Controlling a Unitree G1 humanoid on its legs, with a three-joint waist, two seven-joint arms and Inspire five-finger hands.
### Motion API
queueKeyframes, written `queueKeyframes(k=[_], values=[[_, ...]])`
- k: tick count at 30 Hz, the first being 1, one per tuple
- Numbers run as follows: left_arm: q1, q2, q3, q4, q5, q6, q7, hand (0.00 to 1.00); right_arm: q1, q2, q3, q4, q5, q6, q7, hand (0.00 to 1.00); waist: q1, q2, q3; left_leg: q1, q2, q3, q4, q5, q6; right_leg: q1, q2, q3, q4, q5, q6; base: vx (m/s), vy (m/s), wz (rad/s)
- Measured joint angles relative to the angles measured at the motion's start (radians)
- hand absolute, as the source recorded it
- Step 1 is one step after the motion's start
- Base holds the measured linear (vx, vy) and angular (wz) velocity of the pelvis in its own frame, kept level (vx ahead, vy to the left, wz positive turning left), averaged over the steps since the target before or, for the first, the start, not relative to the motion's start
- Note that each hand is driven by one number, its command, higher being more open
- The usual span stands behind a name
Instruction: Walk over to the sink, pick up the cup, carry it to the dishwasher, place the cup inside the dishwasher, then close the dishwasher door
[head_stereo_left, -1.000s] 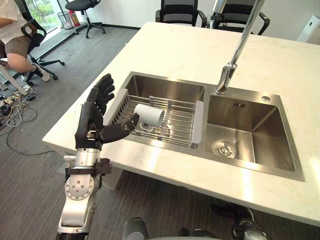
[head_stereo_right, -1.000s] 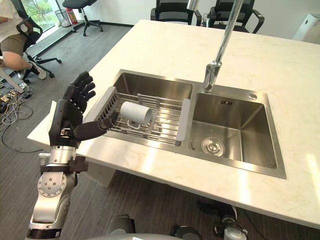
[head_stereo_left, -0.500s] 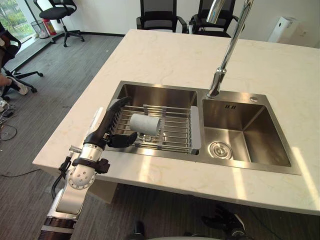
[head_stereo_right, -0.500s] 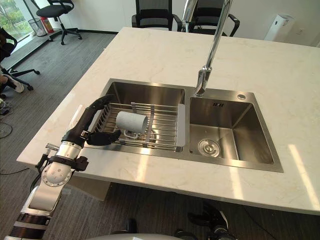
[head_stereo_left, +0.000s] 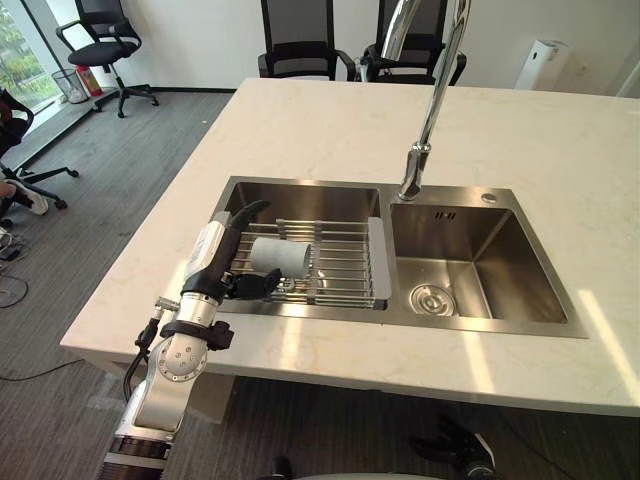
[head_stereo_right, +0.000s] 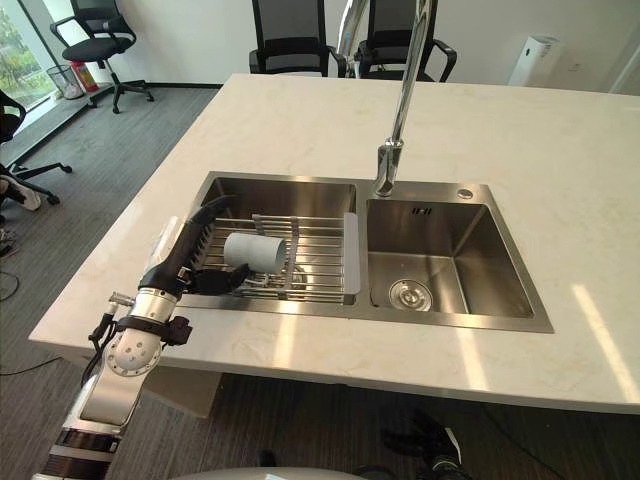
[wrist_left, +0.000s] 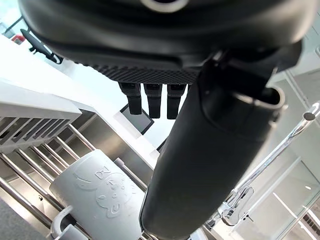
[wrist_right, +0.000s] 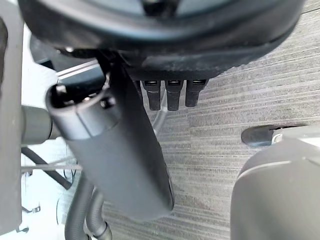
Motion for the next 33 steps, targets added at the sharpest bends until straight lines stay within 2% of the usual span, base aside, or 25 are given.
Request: queueKeyframes(k=[5,10,13,21,33], values=[[-0.049,0.029,0.000,0.064,0.093,0.003,0.009,0.90,0.008,0.001,0.001,-0.001,0.000,0.000,0.001,0.90,0.001,0.001,-0.001,-0.001,0.000,-0.001,0.000,0.000,-0.001,0.002,0.000,-0.002,-0.005,0.000,0.000,-0.01,-0.002,0.01],[-0.054,0.067,0.000,0.071,0.117,0.005,0.009,0.90,0.021,0.001,0.002,-0.021,0.000,0.000,0.001,0.90,-0.001,0.001,-0.001,-0.005,0.001,0.001,0.000,-0.004,-0.005,0.002,0.001,-0.002,-0.016,0.001,0.001,0.00,0.000,0.00],[-0.079,0.113,-0.039,0.095,0.148,0.005,0.008,0.90,0.024,0.000,0.002,-0.029,0.000,0.000,0.004,0.90,-0.002,0.001,-0.001,-0.006,0.002,0.002,0.000,-0.006,-0.006,0.002,0.002,-0.001,-0.019,0.001,0.001,0.00,0.000,0.00],[-0.144,0.145,-0.108,0.175,0.168,0.002,-0.008,0.90,0.024,0.000,0.004,-0.032,-0.001,0.000,0.009,0.90,-0.011,0.001,-0.001,-0.016,0.005,0.016,-0.001,-0.012,-0.010,-0.012,0.004,0.011,-0.022,0.002,0.000,0.00,-0.001,-0.04],[-0.218,0.193,-0.195,0.257,0.214,-0.008,-0.047,0.90,0.020,-0.002,0.004,-0.045,-0.001,-0.001,0.019,0.90,-0.047,0.005,0.002,-0.037,0.005,0.035,0.000,-0.018,-0.012,-0.036,0.004,0.030,-0.034,0.012,0.001,0.01,-0.001,-0.05]])
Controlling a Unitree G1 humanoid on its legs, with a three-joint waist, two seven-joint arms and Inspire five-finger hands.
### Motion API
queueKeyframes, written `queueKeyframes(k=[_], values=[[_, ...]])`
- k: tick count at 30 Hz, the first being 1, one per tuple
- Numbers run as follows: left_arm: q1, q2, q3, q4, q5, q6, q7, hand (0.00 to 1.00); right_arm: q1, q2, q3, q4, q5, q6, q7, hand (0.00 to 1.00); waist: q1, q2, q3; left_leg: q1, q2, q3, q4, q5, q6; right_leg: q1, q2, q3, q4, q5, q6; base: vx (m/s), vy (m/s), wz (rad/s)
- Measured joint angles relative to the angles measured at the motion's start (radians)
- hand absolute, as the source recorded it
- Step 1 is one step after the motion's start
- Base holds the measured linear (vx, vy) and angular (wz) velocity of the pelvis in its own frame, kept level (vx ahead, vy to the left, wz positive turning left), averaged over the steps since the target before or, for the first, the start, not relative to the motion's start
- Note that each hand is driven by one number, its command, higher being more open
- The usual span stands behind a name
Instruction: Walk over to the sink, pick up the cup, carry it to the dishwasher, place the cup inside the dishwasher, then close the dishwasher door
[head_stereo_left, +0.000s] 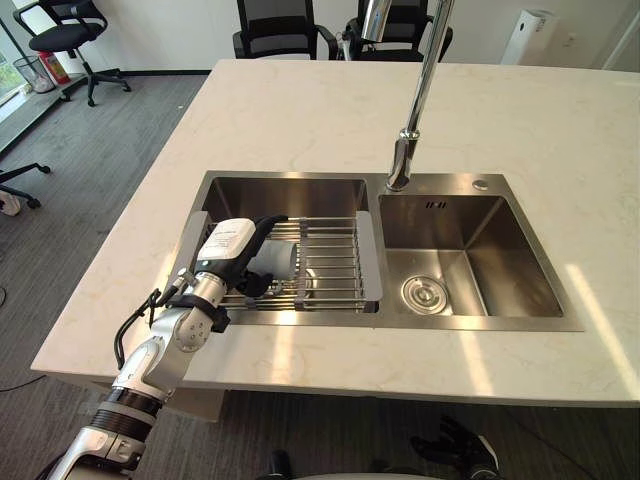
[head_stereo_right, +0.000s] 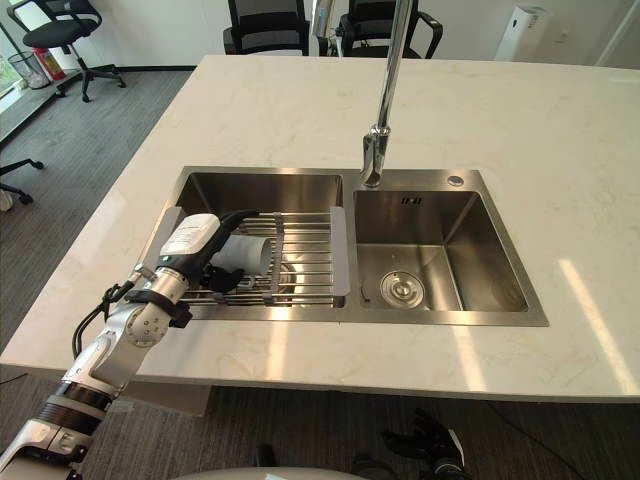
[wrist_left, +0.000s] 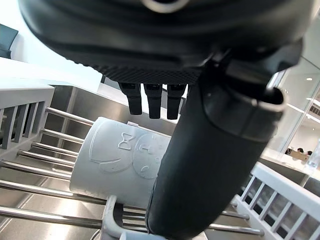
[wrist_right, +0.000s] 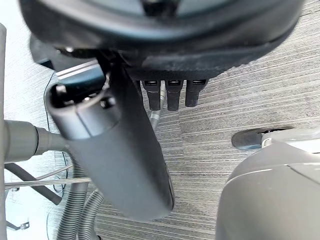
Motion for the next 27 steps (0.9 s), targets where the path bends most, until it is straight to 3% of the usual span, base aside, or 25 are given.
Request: queueKeyframes(k=[5,6,16,27], values=[[-0.043,0.015,-0.001,0.054,0.000,-0.003,-0.016,0.90,-0.004,-0.006,0.000,0.000,0.000,0.000,0.001,0.90,-0.002,0.011,0.006,-0.015,0.002,0.023,0.000,0.001,0.001,-0.027,0.001,0.023,-0.004,0.016,0.001,-0.04,0.008,-0.13],[-0.056,0.019,-0.005,0.079,0.000,-0.003,-0.024,0.30,-0.003,-0.006,0.001,0.000,0.000,0.000,0.001,0.90,-0.005,0.012,0.007,-0.016,0.002,0.026,0.000,0.001,0.001,-0.028,0.001,0.027,-0.005,0.018,0.002,-0.03,0.009,-0.08],[-0.121,0.060,-0.038,0.159,-0.074,-0.001,-0.053,0.30,0.002,-0.016,0.001,-0.021,0.000,0.000,0.003,0.90,-0.010,0.019,0.011,-0.022,0.002,0.037,0.000,0.000,0.001,-0.040,0.001,0.037,-0.007,0.019,0.003,0.00,0.000,-0.02],[-0.094,0.043,0.007,0.110,-0.166,0.027,-0.055,0.30,0.004,-0.021,0.001,-0.021,0.000,0.000,0.010,0.90,-0.006,0.019,0.012,-0.022,0.001,0.036,0.000,0.001,0.001,-0.038,-0.001,0.037,-0.006,0.022,0.004,0.00,0.000,0.00]])
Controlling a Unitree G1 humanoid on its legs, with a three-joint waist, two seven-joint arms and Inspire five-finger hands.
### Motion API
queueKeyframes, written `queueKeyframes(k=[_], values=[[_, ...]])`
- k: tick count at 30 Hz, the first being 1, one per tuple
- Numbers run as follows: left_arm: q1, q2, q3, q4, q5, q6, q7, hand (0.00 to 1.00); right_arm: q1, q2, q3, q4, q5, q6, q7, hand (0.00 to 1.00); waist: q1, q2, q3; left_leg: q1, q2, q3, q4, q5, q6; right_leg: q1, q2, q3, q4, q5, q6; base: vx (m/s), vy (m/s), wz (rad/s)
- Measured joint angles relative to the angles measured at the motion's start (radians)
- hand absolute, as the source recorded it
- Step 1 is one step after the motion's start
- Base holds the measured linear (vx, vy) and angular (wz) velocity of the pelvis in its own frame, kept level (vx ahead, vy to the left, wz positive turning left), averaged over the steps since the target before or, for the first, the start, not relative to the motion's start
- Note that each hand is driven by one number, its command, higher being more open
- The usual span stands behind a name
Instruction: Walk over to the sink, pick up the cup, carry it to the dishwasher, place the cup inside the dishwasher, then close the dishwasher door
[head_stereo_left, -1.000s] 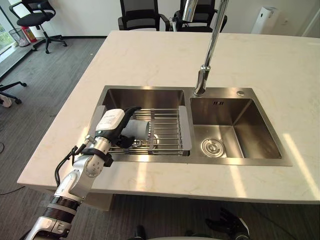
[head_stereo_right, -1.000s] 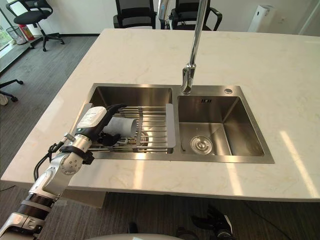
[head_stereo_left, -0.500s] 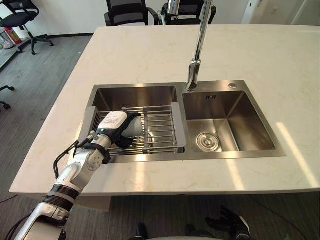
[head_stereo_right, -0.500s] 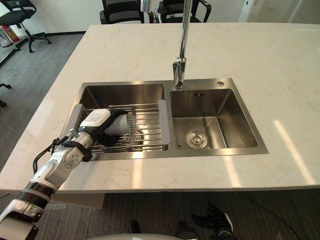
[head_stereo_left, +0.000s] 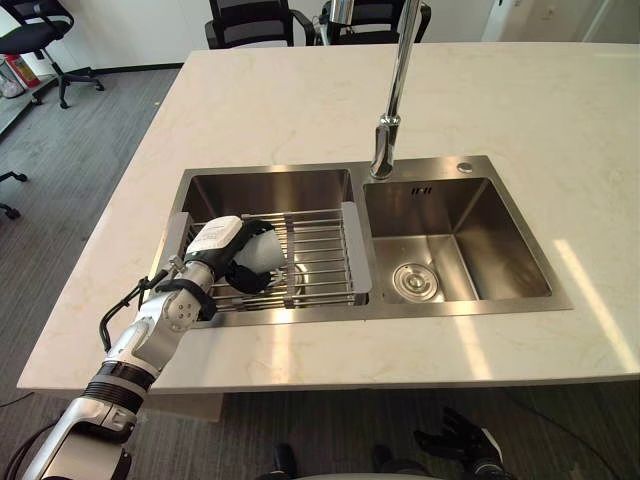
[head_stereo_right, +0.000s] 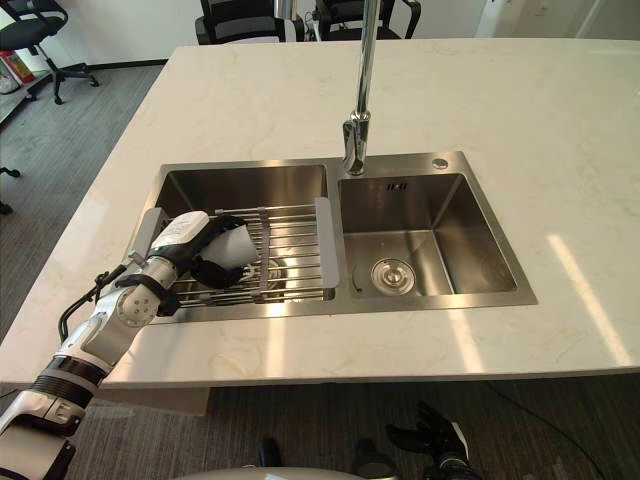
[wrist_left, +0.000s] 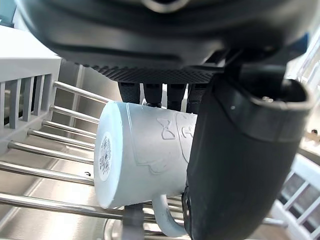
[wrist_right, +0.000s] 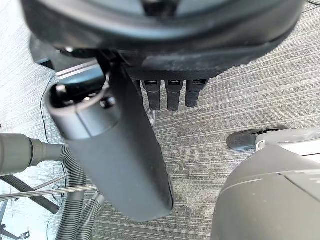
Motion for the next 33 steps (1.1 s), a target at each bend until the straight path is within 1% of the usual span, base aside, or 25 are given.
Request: queueKeyframes(k=[3,7,10,13,14,15,19,21,24,26,29,31,33], values=[[0.042,-0.037,0.045,-0.090,-0.049,0.005,0.005,0.30,0.000,0.001,-0.001,0.000,0.000,0.001,-0.001,0.90,0.003,0.000,0.000,0.005,-0.001,-0.005,0.000,0.000,0.000,0.011,-0.001,-0.005,0.000,0.000,0.000,0.01,-0.002,0.05],[0.117,-0.144,0.087,-0.256,-0.178,0.005,0.035,0.30,-0.013,0.002,-0.002,0.000,0.001,0.001,-0.002,0.90,0.019,0.000,0.000,0.024,0.000,-0.009,0.000,0.003,0.003,0.029,-0.001,-0.010,0.004,0.000,0.000,-0.03,-0.001,0.03],[0.159,-0.203,0.093,-0.331,-0.257,-0.002,0.046,0.30,-0.019,0.002,-0.002,0.000,0.001,0.001,-0.003,0.90,0.028,0.000,0.000,0.037,0.000,-0.009,0.000,0.005,0.005,0.038,-0.001,-0.009,0.010,0.000,0.000,-0.05,0.004,0.00],[0.205,-0.295,0.125,-0.401,-0.374,-0.023,0.064,0.30,-0.023,0.008,-0.007,0.000,0.001,0.001,-0.003,0.90,0.031,-0.002,0.000,0.049,0.000,-0.009,0.000,0.009,0.008,0.045,-0.001,-0.007,0.019,-0.001,0.000,-0.09,0.010,0.00],[0.227,-0.335,0.150,-0.438,-0.439,-0.029,0.075,0.30,-0.022,0.016,-0.019,0.000,0.001,0.001,-0.003,0.90,0.031,-0.002,0.000,0.054,0.000,-0.008,0.000,0.009,0.008,0.048,-0.001,-0.005,0.019,-0.001,0.000,-0.07,0.009,-0.02],[0.231,-0.342,0.155,-0.444,-0.451,-0.032,0.076,0.30,-0.022,0.018,-0.022,0.000,0.001,0.001,-0.004,0.90,0.031,-0.003,0.000,0.054,0.000,-0.008,0.000,0.009,0.008,0.049,-0.001,-0.005,0.019,-0.001,0.000,-0.06,0.006,-0.02],[0.291,-0.422,0.200,-0.530,-0.661,-0.063,0.084,0.30,-0.001,0.022,-0.023,0.001,0.029,0.002,-0.011,0.90,0.036,-0.006,-0.002,0.061,0.000,-0.004,0.000,0.009,0.008,0.054,-0.001,-0.001,0.019,0.000,0.001,-0.01,0.000,0.00],[0.316,-0.445,0.204,-0.554,-0.732,-0.073,0.083,0.30,0.004,0.024,-0.024,0.002,0.038,0.003,-0.016,0.90,0.039,-0.010,-0.004,0.062,0.001,-0.001,0.000,0.009,0.008,0.054,0.000,0.001,0.019,0.001,0.002,-0.01,-0.003,-0.05],[0.353,-0.477,0.208,-0.580,-0.777,-0.074,0.081,0.30,0.002,0.031,-0.024,0.003,0.039,0.004,-0.025,0.90,0.044,-0.021,-0.011,0.067,0.001,0.010,0.000,0.008,0.008,0.055,0.001,0.010,0.018,0.001,0.002,0.00,-0.003,-0.08],[0.370,-0.480,0.208,-0.586,-0.781,-0.074,0.080,0.30,0.002,0.036,-0.024,0.003,0.039,0.004,-0.028,0.90,0.046,-0.029,-0.016,0.067,0.002,0.013,0.000,0.007,0.008,0.055,0.001,0.013,0.017,0.003,0.003,0.00,-0.001,-0.03],[0.397,-0.492,0.208,-0.596,-0.781,-0.074,0.080,0.30,0.002,0.042,-0.024,0.003,0.040,0.004,-0.031,0.90,0.052,-0.035,-0.019,0.067,0.001,0.018,0.000,0.004,0.009,0.050,0.000,0.023,0.018,0.004,0.004,0.00,0.002,-0.10],[0.434,-0.513,0.209,-0.636,-0.782,-0.074,0.081,0.30,-0.003,0.046,-0.024,0.000,0.040,0.004,-0.032,0.90,0.058,-0.037,-0.019,0.059,0.001,0.040,0.005,-0.004,0.011,0.034,-0.001,0.042,0.019,0.009,0.007,-0.01,0.022,-0.25],[0.450,-0.511,0.209,-0.667,-0.781,-0.079,0.082,0.30,-0.018,0.049,-0.024,-0.001,0.040,0.004,-0.037,0.90,0.060,-0.041,-0.016,0.029,0.001,0.058,0.029,-0.014,0.016,-0.001,-0.003,0.065,0.029,0.016,0.011,-0.03,0.035,-0.32]])
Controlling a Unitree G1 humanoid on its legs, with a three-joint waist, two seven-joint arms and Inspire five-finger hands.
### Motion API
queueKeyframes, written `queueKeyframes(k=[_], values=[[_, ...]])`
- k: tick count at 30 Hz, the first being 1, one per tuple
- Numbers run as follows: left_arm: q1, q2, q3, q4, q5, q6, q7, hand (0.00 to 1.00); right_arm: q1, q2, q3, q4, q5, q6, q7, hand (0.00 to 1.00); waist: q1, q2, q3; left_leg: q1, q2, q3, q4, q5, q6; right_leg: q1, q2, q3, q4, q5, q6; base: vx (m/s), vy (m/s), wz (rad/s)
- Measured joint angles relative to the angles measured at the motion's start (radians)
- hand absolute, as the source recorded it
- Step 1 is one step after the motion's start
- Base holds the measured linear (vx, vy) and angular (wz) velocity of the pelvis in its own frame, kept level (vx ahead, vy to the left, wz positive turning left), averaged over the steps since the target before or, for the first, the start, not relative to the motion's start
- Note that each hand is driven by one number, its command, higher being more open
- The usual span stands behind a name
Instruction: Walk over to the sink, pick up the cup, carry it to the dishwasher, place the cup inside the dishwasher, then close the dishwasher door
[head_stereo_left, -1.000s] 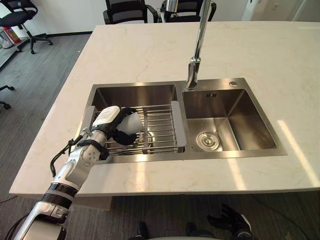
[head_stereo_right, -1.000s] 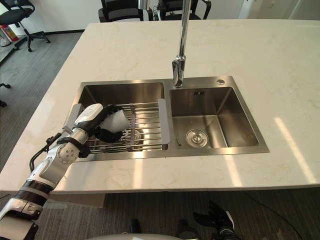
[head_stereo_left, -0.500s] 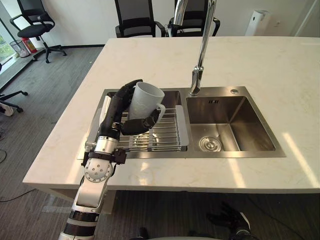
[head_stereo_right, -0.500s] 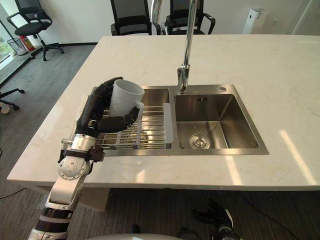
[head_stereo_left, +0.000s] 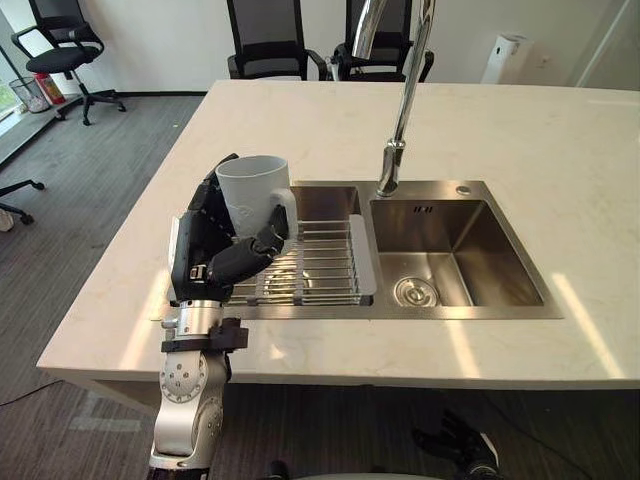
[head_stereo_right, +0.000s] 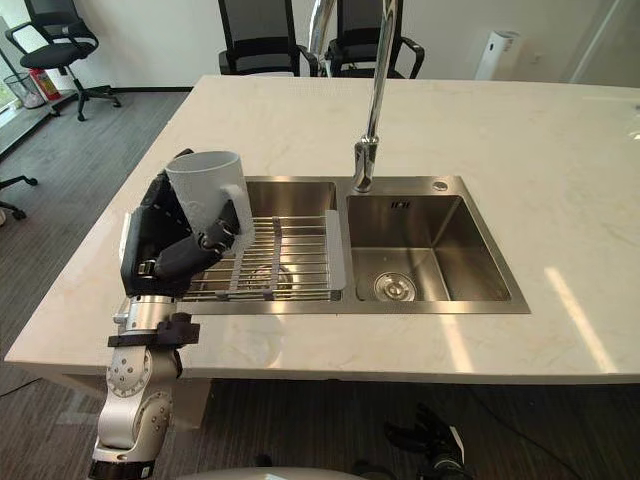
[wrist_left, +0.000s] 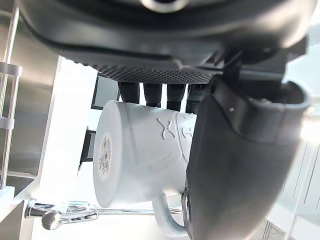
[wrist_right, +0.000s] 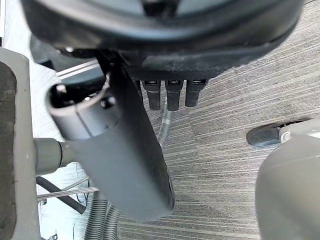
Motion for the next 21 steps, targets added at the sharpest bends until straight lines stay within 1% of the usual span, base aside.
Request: queueKeyframes(k=[2,3,4,5,6,7,8,9,10,11,12,13,14,15,16,18,19,20,21], values=[[-0.001,0.000,-0.002,-0.028,0.002,-0.005,0.011,0.30,-0.027,0.012,0.000,-0.024,0.000,0.001,-0.016,0.90,-0.003,-0.007,0.015,-0.069,0.003,0.017,0.069,-0.024,0.010,-0.059,-0.007,0.020,0.033,0.007,0.010,-0.05,0.034,-0.28],[-0.005,0.000,-0.004,-0.033,0.002,-0.006,0.014,0.30,-0.028,0.017,0.000,-0.039,0.000,0.001,-0.020,0.90,-0.005,-0.011,0.022,-0.088,0.004,0.018,0.100,-0.036,0.013,-0.071,-0.013,0.019,0.042,0.008,0.012,-0.07,0.054,-0.12],[-0.014,-0.002,-0.010,-0.033,0.001,-0.006,0.021,0.30,-0.031,0.021,0.001,-0.056,0.000,0.000,-0.028,0.90,-0.005,-0.014,0.037,-0.120,0.011,0.020,0.162,-0.063,0.023,-0.096,-0.014,0.005,0.083,0.010,0.016,-0.06,0.049,-0.08],[-0.018,-0.005,-0.011,-0.034,0.001,-0.006,0.023,0.30,-0.036,0.021,0.001,-0.062,0.000,0.000,-0.031,0.90,-0.004,-0.015,0.046,-0.130,0.015,0.022,0.187,-0.073,0.028,-0.108,-0.013,-0.014,0.103,0.012,0.020,-0.14,0.051,-0.12],[-0.022,-0.015,-0.010,-0.036,0.001,-0.006,0.029,0.30,-0.042,0.019,0.000,-0.081,0.000,0.000,-0.036,0.90,0.001,-0.011,0.050,-0.151,0.027,0.029,0.204,-0.087,0.047,-0.112,-0.013,-0.045,0.106,0.011,0.055,-0.18,0.031,-0.11],[-0.028,-0.030,0.001,-0.032,0.002,-0.012,0.035,0.30,-0.055,0.022,0.002,-0.091,0.000,-0.001,-0.037,0.90,0.004,-0.012,0.069,-0.153,0.028,0.035,0.221,-0.095,0.063,-0.156,-0.029,-0.081,0.304,-0.093,0.055,-0.18,0.028,-0.04],[-0.026,-0.033,0.005,-0.028,0.001,-0.012,0.040,0.30,-0.055,0.022,0.002,-0.091,0.000,-0.001,-0.037,0.90,0.005,-0.011,0.072,-0.151,0.026,0.034,0.228,-0.097,0.066,-0.163,-0.032,-0.097,0.407,-0.140,0.057,-0.13,0.008,0.06],[-0.013,-0.043,0.014,-0.029,0.001,-0.014,0.041,0.30,-0.051,0.023,0.004,-0.090,0.000,-0.001,-0.035,0.90,0.019,-0.008,0.073,-0.152,0.023,0.026,0.239,-0.097,0.069,-0.148,-0.030,-0.117,0.541,-0.206,0.081,-0.10,-0.023,0.09],[-0.001,-0.048,0.024,-0.036,0.001,-0.022,0.041,0.30,-0.054,0.024,0.005,-0.090,0.000,-0.001,-0.034,0.90,0.038,-0.018,0.066,-0.170,0.020,0.024,0.258,-0.096,0.071,-0.111,-0.019,-0.127,0.579,-0.232,0.087,-0.10,-0.042,0.05],[0.004,-0.049,0.032,-0.039,0.001,-0.025,0.041,0.30,-0.059,0.024,0.005,-0.090,0.000,-0.001,-0.034,0.90,0.049,-0.020,0.065,-0.187,0.017,0.024,0.271,-0.093,0.070,-0.090,-0.017,-0.131,0.563,-0.250,0.083,-0.09,-0.050,-0.01],[0.007,-0.053,0.047,-0.044,0.001,-0.027,0.042,0.30,-0.070,0.018,0.005,-0.088,0.000,-0.003,-0.036,0.90,0.062,-0.023,0.064,-0.221,0.012,0.026,0.290,-0.083,0.063,-0.075,-0.018,-0.139,0.490,-0.274,0.067,-0.14,-0.073,-0.07],[0.013,-0.075,0.065,-0.047,0.002,-0.027,0.043,0.30,-0.103,0.004,0.006,-0.076,0.000,-0.003,-0.040,0.90,0.083,-0.012,0.061,-0.263,0.008,0.033,0.276,-0.045,0.056,-0.068,-0.003,-0.145,0.368,-0.291,0.036,-0.16,-0.068,-0.10],[0.017,-0.084,0.069,-0.051,0.002,-0.026,0.043,0.30,-0.113,0.002,0.006,-0.075,0.000,-0.003,-0.041,0.90,0.090,-0.007,0.060,-0.277,0.009,0.034,0.266,-0.030,0.055,-0.055,0.006,-0.144,0.314,-0.291,0.007,-0.20,-0.066,0.04],[0.022,-0.104,0.065,-0.055,0.002,-0.022,0.044,0.30,-0.130,-0.007,0.006,-0.068,0.002,-0.003,-0.050,0.90,0.090,0.024,0.072,-0.293,0.032,0.009,0.256,-0.002,0.053,-0.030,0.039,-0.157,0.234,-0.246,-0.048,-0.19,-0.060,0.24],[0.032,-0.116,0.051,-0.062,0.003,-0.021,0.044,0.30,-0.137,-0.010,0.006,-0.054,0.011,-0.004,-0.059,0.90,0.087,0.044,0.084,-0.293,0.050,-0.014,0.253,0.015,0.044,-0.002,0.068,-0.173,0.193,-0.216,-0.062,-0.19,-0.066,0.31],[0.054,-0.117,0.036,-0.079,0.003,-0.021,0.048,0.30,-0.137,-0.010,0.006,-0.038,0.023,-0.004,-0.060,0.90,0.082,0.053,0.088,-0.293,0.065,-0.047,0.252,0.038,0.027,0.013,0.095,-0.192,0.184,-0.201,-0.078,-0.21,-0.097,0.40],[0.059,-0.116,0.021,-0.084,0.003,-0.021,0.053,0.30,-0.134,-0.014,0.004,-0.039,0.024,-0.005,-0.067,0.90,0.073,0.060,0.093,-0.293,0.065,-0.082,0.231,0.077,0.009,0.015,0.104,-0.225,0.190,-0.199,-0.089,-0.31,-0.113,0.85],[0.059,-0.116,0.012,-0.091,0.002,-0.021,0.054,0.30,-0.128,-0.020,-0.002,-0.040,0.025,-0.005,-0.076,0.90,0.059,0.053,0.095,-0.297,0.052,-0.117,0.184,0.136,-0.035,0.006,0.096,-0.274,0.189,-0.194,-0.113,-0.30,-0.096,0.96],[0.059,-0.115,0.006,-0.097,0.002,-0.021,0.054,0.30,-0.126,-0.022,-0.005,-0.040,0.026,-0.007,-0.079,0.90,0.050,0.048,0.100,-0.315,0.051,-0.115,0.231,0.106,-0.018,-0.001,0.089,-0.296,0.190,-0.191,-0.118,-0.30,-0.078,0.92]])
